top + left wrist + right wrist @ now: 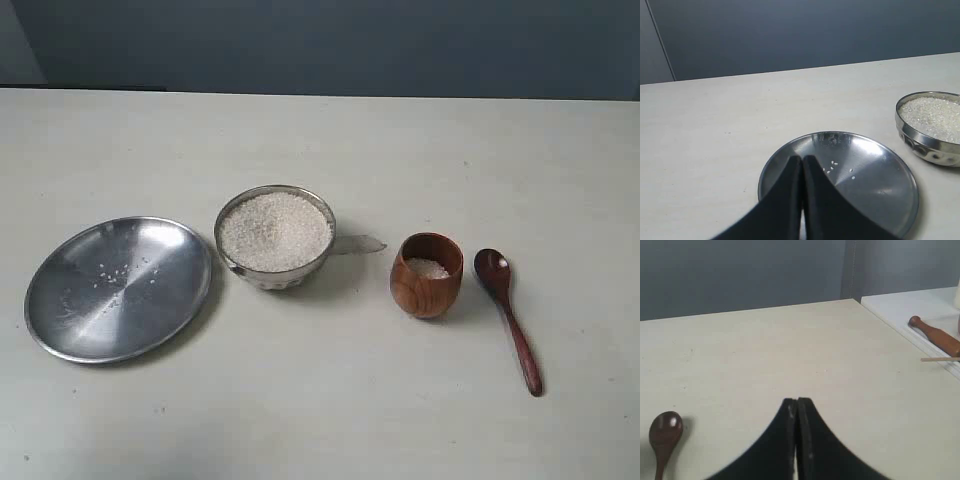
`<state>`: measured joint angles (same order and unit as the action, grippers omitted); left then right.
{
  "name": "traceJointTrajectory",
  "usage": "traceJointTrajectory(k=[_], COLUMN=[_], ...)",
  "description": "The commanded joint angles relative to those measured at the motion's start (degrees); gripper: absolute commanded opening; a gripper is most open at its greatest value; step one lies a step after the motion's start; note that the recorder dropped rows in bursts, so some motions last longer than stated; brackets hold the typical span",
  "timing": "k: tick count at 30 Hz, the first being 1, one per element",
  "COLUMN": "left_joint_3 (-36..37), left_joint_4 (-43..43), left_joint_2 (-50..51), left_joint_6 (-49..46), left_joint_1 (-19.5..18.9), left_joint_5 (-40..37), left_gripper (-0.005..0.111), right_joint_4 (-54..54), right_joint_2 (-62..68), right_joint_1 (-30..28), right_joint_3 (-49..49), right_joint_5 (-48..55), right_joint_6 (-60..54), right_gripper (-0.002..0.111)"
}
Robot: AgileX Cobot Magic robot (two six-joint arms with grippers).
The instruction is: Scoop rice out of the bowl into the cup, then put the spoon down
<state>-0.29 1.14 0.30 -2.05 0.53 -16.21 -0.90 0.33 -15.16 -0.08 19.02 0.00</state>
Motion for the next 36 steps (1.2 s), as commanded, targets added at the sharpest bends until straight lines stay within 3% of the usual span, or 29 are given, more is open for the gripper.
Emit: traceJointTrajectory(k=[1,16,22,30,36], left_joint_3=[0.29,0.29,0.29,0.29,0.29], left_joint_4=[-0.17,-2.28,-7.4,-7.4,-2.64], left_joint_2=[-0.3,-0.3,-0.3,-0.3,-0.3], left_joint_6=[0.31,-0.11,-0.11,-0.11,2.67], left_joint_1=[-0.41,-0.41,-0.41,-0.41,-0.41], left_joint_5=[-0.14,0.54,7.99,15.9,27.68], left_gripper=[0.0,0.0,0.0,0.0,0.0], right_joint_4=[0.19,0.19,0.19,0.19,0.19], right_joint_2=[-0.33,-0.33,-0.33,-0.33,-0.33], right_joint_1=[-0.16,-0.16,-0.16,-0.16,-0.16], right_joint_3=[0.08,0.08,0.08,0.08,0.08], right_joint_5=[-0.71,-0.51,-0.51,-0.51,-0.74], right_joint_6=[0.0,0.0,0.0,0.0,0.0], right_gripper=[-0.001,-0.001,-0.001,-0.001,-0.001])
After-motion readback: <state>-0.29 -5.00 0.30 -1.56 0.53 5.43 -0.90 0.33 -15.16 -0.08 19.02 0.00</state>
